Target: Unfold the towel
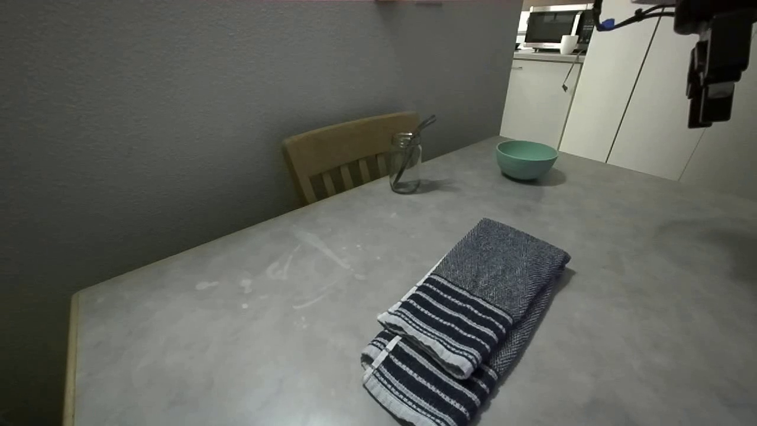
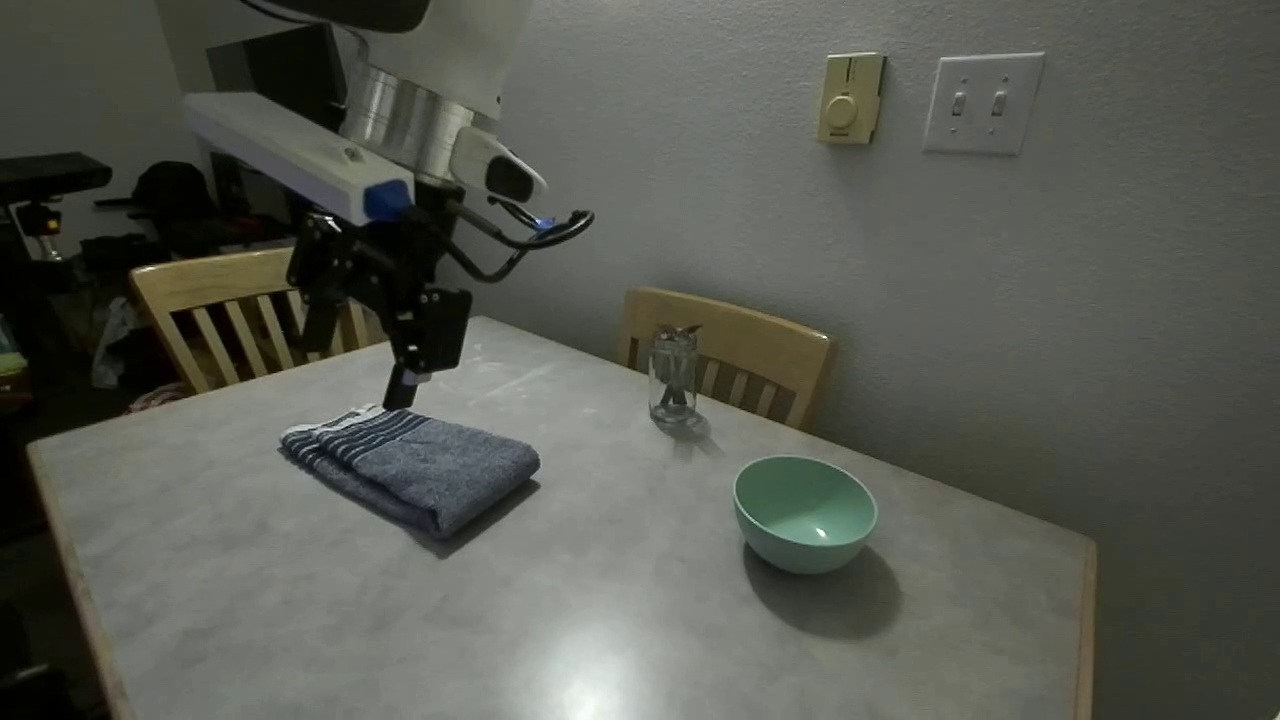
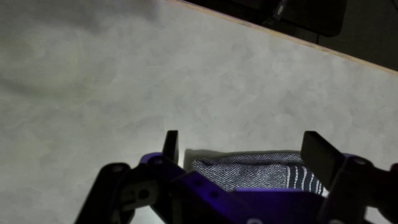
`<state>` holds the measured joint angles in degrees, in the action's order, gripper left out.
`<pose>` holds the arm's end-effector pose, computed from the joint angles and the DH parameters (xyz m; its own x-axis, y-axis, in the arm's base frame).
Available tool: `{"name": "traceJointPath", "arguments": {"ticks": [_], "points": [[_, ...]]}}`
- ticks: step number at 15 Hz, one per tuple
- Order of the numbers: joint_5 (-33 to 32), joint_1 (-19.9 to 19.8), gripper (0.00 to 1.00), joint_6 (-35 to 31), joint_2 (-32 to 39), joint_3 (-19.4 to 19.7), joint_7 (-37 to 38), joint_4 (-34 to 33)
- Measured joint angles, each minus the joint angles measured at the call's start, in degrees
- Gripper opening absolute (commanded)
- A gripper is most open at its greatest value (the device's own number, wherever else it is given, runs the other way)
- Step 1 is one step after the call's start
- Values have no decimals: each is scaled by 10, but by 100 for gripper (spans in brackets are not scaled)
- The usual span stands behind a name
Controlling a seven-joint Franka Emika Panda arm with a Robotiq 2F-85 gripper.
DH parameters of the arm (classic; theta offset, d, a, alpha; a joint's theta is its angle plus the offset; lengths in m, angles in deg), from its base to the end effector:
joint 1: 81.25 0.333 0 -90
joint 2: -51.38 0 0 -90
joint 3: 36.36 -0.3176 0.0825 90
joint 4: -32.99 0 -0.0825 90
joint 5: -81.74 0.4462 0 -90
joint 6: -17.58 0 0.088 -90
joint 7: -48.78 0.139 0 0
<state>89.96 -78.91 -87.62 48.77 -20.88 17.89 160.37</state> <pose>0.5086 -0.1020 0.3072 0.9353 0.2735 -0.2246 0.2053 -0.9363 -0.2851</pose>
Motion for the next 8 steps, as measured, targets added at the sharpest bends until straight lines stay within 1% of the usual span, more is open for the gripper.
{"name": "traceJointPath", "arguments": {"ticks": [2,4,6,8], "points": [[0,-5,100,1,-2,-4,-1,-1],[0,-13,100,-1,3,-25,3,-3],[-2,-11,100,-3,18,-58,15,-12],[-10,-3,100,-4,49,-99,38,-30]]}}
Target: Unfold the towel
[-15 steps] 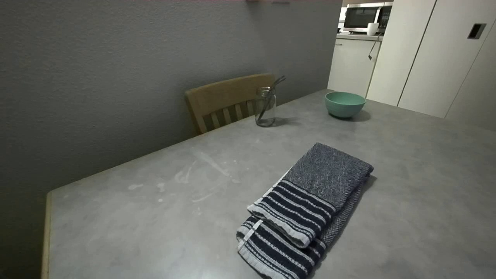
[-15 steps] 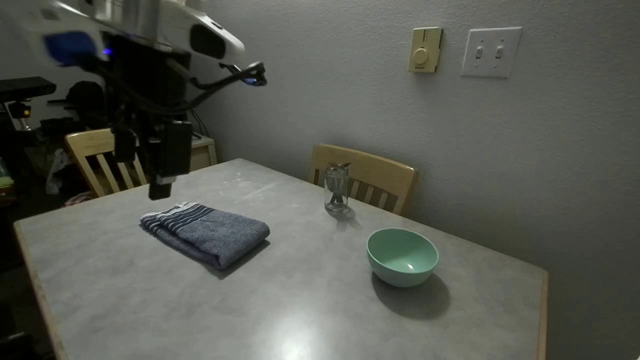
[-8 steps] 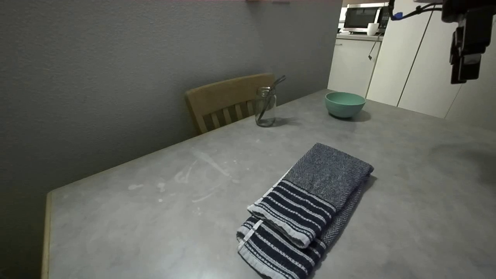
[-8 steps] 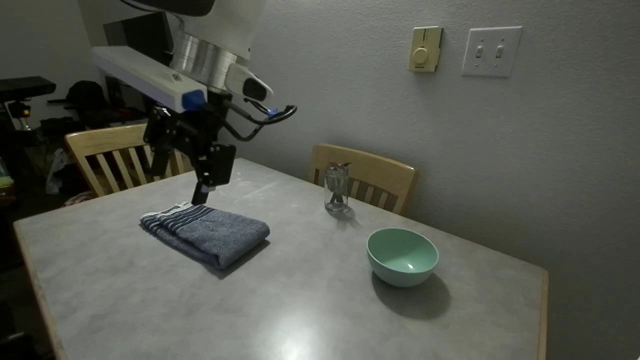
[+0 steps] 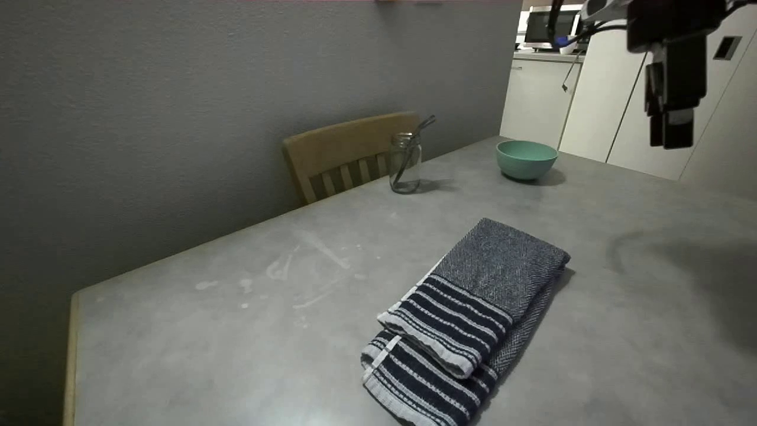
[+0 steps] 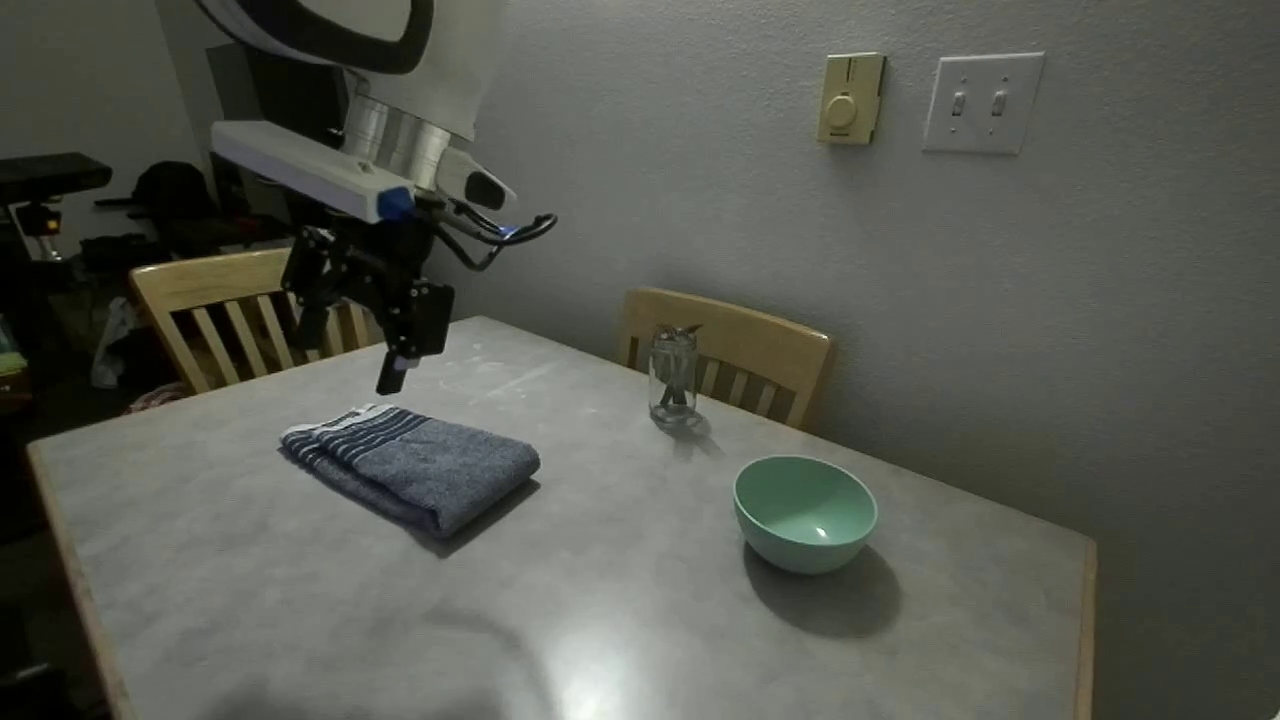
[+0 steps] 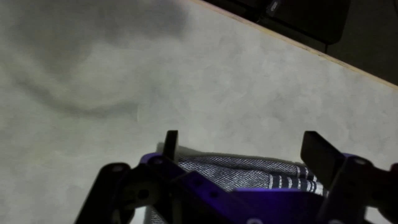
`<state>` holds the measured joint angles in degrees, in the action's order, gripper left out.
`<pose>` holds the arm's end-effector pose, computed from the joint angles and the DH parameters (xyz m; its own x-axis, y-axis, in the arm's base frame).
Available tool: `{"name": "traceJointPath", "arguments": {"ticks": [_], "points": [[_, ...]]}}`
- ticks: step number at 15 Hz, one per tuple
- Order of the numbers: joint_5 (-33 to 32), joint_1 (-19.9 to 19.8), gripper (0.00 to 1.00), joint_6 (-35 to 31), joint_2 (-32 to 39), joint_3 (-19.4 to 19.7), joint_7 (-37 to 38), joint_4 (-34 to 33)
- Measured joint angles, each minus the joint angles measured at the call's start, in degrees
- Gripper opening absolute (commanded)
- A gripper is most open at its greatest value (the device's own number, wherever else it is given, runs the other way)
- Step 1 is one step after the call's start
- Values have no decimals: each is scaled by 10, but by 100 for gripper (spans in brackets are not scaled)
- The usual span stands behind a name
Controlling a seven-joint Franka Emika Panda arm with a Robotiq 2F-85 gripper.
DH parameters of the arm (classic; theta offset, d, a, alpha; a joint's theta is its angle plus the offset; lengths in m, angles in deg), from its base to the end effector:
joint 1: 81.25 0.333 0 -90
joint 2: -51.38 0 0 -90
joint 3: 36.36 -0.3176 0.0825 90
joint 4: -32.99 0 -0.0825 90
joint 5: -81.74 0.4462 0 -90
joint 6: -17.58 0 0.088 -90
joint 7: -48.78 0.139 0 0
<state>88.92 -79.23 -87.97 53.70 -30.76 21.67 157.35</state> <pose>0.5347 -0.0198 0.2860 0.8878 0.3666 -0.2782 0.3013 -0.9200 -0.2506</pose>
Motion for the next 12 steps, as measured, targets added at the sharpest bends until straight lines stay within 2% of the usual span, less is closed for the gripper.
{"name": "traceJointPath", "arguments": {"ticks": [4,6,12], "points": [[-15,21,100,1,85,-65,11,-54],[-18,26,100,1,109,-70,11,-70],[-19,22,100,1,119,-81,15,-79]]}}
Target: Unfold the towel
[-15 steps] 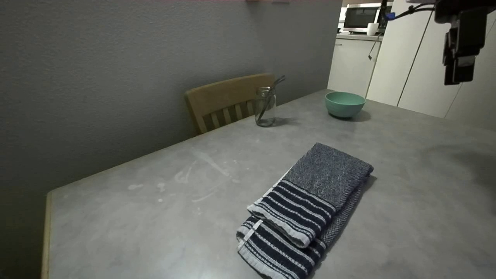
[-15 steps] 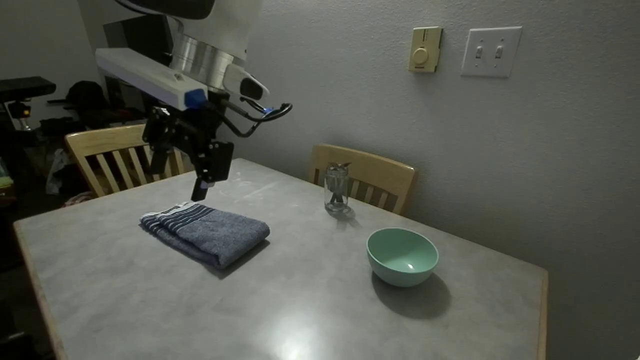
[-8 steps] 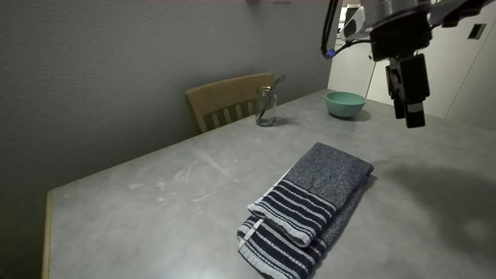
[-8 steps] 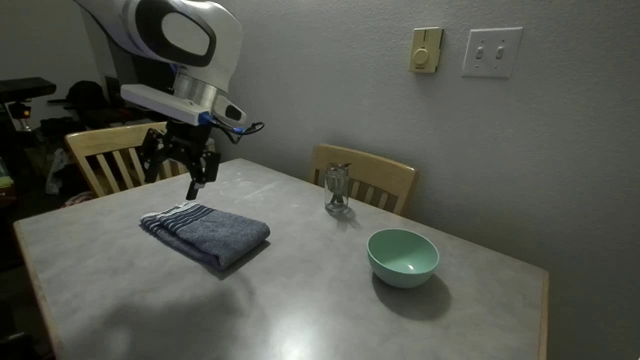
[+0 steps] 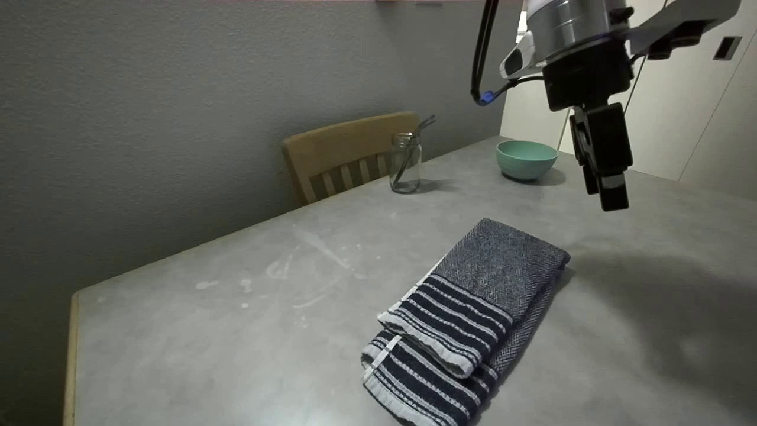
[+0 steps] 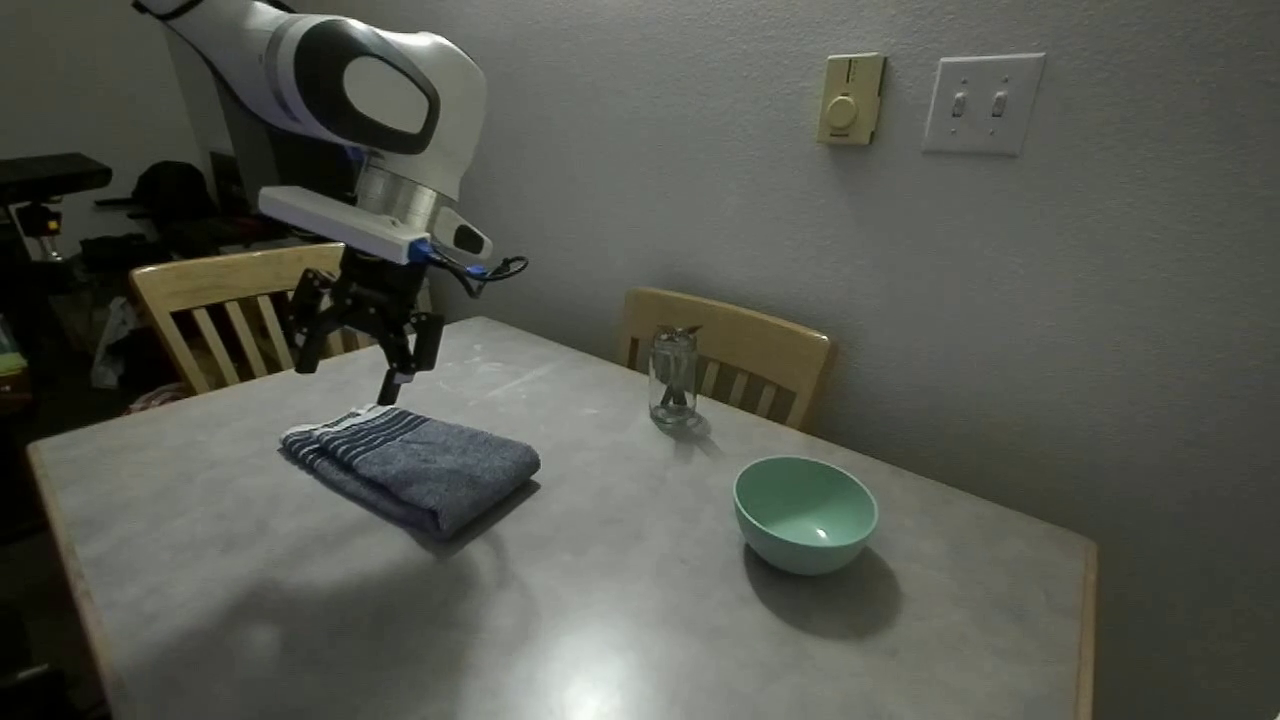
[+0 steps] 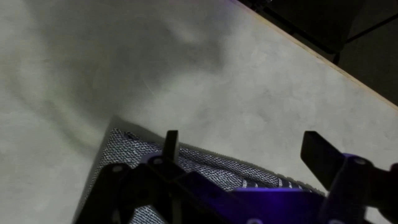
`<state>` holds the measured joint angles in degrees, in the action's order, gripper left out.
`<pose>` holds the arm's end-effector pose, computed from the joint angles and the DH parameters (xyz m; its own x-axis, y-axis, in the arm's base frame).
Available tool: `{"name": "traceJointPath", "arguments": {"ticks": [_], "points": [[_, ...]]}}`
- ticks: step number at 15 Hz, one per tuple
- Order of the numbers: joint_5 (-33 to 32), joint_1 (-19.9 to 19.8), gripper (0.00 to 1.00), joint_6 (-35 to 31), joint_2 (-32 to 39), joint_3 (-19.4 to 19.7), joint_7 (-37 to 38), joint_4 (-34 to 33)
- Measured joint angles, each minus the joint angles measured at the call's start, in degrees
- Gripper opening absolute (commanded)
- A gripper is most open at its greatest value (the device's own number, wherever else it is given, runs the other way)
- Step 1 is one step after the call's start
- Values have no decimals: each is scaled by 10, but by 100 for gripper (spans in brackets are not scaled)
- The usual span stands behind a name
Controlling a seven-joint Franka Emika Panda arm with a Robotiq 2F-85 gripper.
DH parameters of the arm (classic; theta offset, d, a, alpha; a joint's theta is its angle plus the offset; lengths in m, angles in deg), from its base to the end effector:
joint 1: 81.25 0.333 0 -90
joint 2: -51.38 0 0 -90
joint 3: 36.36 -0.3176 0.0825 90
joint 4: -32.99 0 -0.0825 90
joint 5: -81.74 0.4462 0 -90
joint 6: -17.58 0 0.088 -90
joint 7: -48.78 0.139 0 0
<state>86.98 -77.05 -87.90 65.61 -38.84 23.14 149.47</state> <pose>0.5657 0.0768 0.2294 0.7877 0.5066 -0.3505 0.4394 -0.8608 -0.2568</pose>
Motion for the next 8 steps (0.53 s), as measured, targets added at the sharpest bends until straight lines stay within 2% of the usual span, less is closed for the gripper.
{"name": "traceJointPath", "arguments": {"ticks": [4,8], "points": [[-31,19,100,-1,41,-32,45,-32],[-49,41,100,-1,111,-57,56,-79]]}}
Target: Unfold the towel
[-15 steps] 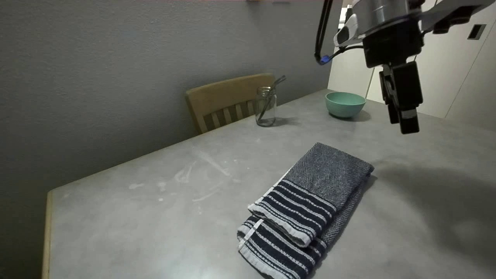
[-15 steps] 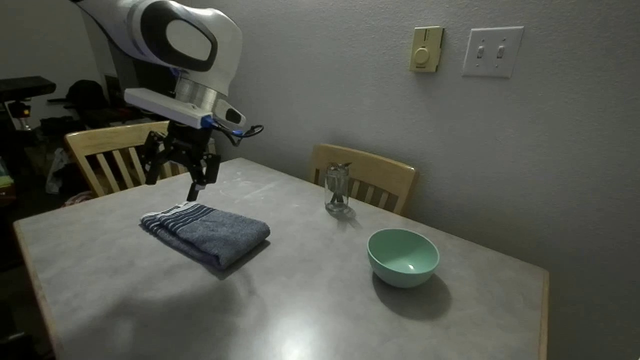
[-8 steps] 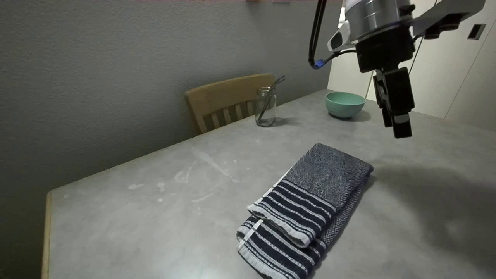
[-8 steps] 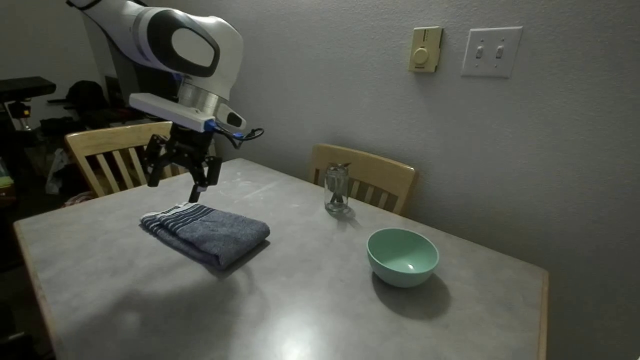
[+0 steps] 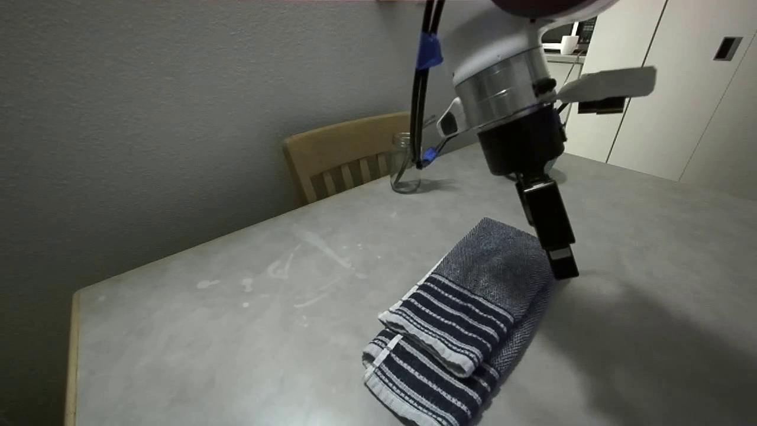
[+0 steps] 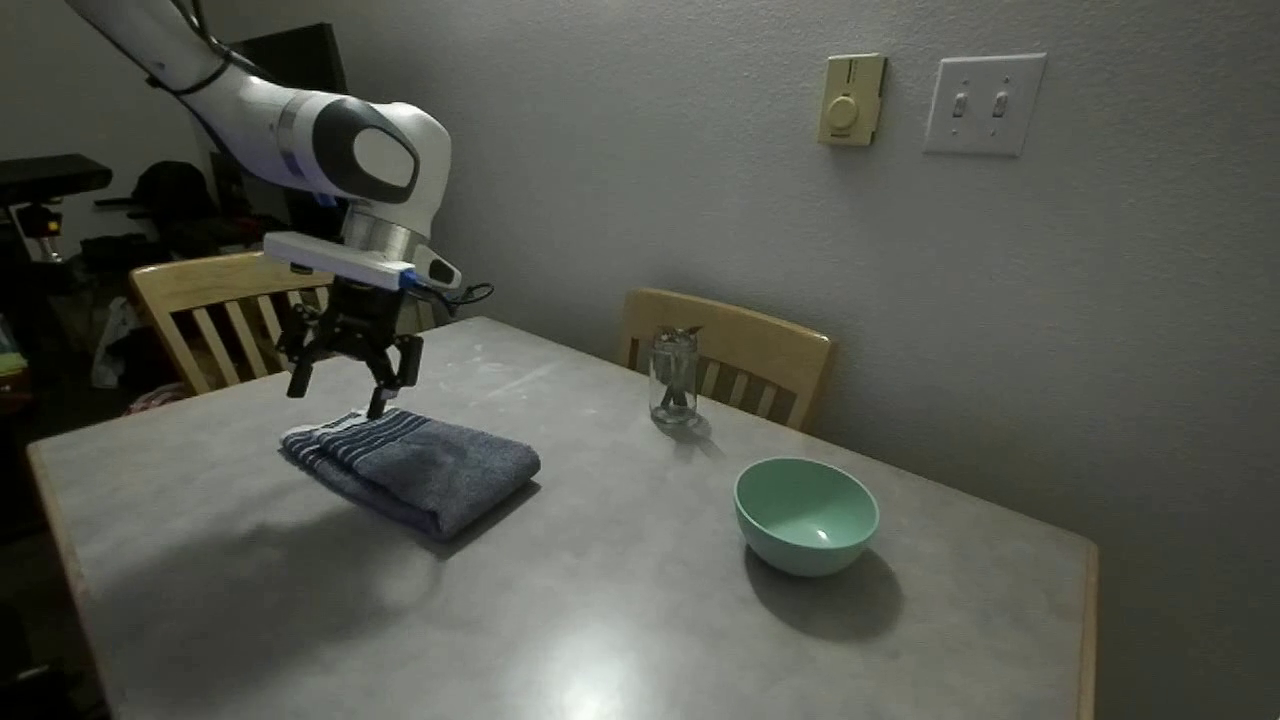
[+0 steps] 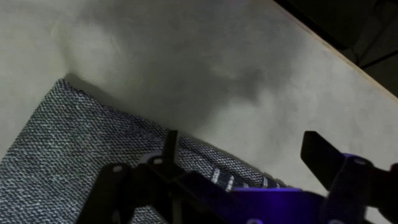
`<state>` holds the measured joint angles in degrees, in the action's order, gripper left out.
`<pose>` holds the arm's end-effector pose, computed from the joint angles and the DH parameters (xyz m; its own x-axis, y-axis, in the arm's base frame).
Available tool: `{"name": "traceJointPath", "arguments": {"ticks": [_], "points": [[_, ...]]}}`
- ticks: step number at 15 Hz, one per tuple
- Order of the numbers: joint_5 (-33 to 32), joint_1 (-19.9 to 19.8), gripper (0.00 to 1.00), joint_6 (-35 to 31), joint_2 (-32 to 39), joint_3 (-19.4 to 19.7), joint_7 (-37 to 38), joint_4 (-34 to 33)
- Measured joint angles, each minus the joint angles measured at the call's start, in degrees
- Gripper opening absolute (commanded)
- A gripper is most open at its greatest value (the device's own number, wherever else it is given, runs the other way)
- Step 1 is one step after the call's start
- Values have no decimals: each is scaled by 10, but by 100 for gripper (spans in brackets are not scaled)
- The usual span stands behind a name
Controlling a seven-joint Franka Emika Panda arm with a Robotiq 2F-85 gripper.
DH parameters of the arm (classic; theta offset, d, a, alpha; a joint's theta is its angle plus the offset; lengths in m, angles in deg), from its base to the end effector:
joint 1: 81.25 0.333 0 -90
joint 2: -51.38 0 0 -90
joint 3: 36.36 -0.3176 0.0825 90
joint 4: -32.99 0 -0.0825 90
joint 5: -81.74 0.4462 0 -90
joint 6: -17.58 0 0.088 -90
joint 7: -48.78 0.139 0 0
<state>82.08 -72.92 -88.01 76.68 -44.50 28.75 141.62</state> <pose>0.5758 0.1726 0.1733 0.6998 0.5780 -0.4199 0.5383 -0.8130 -0.2220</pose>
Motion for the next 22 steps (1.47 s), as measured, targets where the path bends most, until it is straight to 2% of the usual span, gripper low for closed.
{"name": "traceJointPath", "arguments": {"ticks": [9,17,22], "points": [[0,-1,100,5,3,-4,6,-6],[0,33,100,7,105,-20,62,-91],[0,35,100,7,112,-21,65,-97]]}}
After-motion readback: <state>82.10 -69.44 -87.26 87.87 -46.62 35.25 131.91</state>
